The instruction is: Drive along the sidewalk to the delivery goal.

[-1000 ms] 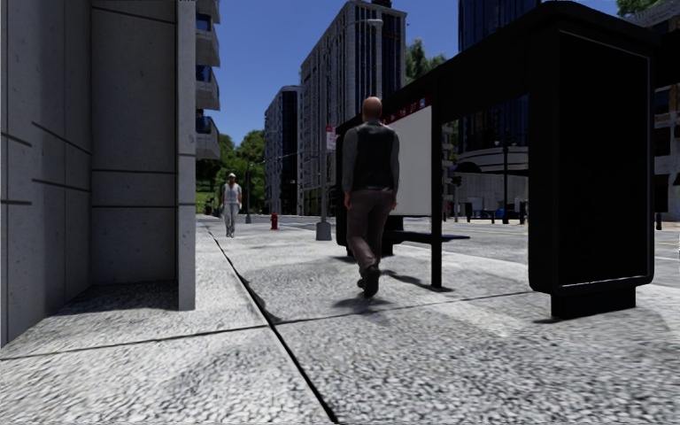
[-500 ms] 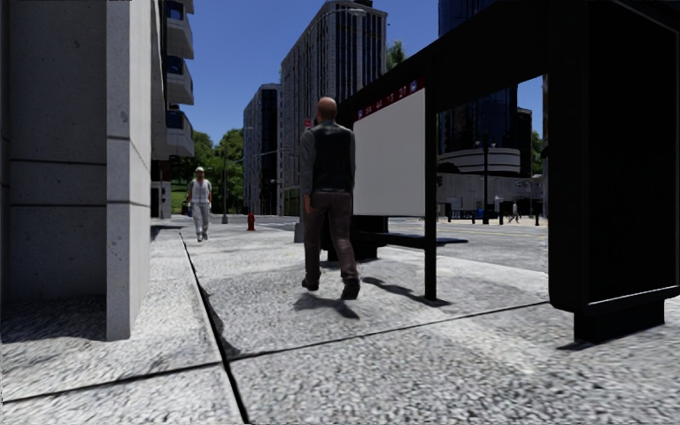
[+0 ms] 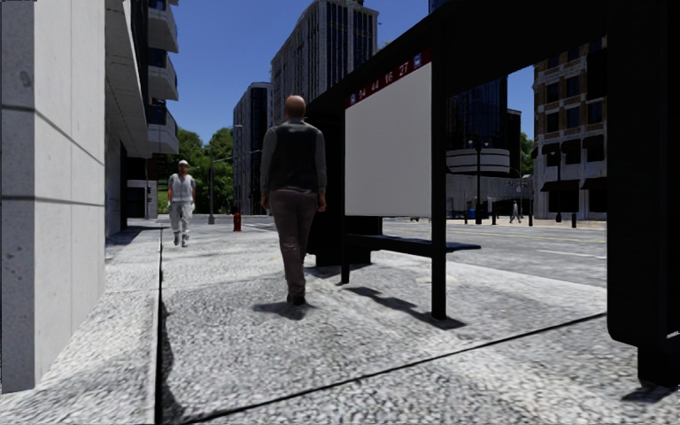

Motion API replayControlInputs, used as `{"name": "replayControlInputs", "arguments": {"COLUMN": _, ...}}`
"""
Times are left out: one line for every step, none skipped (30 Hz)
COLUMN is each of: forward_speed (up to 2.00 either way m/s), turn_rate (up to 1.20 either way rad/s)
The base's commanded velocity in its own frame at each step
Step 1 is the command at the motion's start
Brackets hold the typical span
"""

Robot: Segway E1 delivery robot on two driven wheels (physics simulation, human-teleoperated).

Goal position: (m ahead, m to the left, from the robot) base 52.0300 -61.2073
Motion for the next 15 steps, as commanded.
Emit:
{"name": "replayControlInputs", "arguments": {"forward_speed": 1.19, "turn_rate": -0.06}}
{"name": "replayControlInputs", "arguments": {"forward_speed": 1.19, "turn_rate": -0.06}}
{"name": "replayControlInputs", "arguments": {"forward_speed": 1.23, "turn_rate": 0.00}}
{"name": "replayControlInputs", "arguments": {"forward_speed": 1.25, "turn_rate": 0.00}}
{"name": "replayControlInputs", "arguments": {"forward_speed": 1.26, "turn_rate": 0.00}}
{"name": "replayControlInputs", "arguments": {"forward_speed": 1.26, "turn_rate": 0.00}}
{"name": "replayControlInputs", "arguments": {"forward_speed": 1.27, "turn_rate": 0.00}}
{"name": "replayControlInputs", "arguments": {"forward_speed": 1.28, "turn_rate": 0.00}}
{"name": "replayControlInputs", "arguments": {"forward_speed": 1.28, "turn_rate": 0.00}}
{"name": "replayControlInputs", "arguments": {"forward_speed": 1.28, "turn_rate": 0.00}}
{"name": "replayControlInputs", "arguments": {"forward_speed": 1.28, "turn_rate": 0.00}}
{"name": "replayControlInputs", "arguments": {"forward_speed": 1.28, "turn_rate": 0.00}}
{"name": "replayControlInputs", "arguments": {"forward_speed": 1.28, "turn_rate": 0.00}}
{"name": "replayControlInputs", "arguments": {"forward_speed": 1.28, "turn_rate": 0.00}}
{"name": "replayControlInputs", "arguments": {"forward_speed": 1.28, "turn_rate": 0.00}}
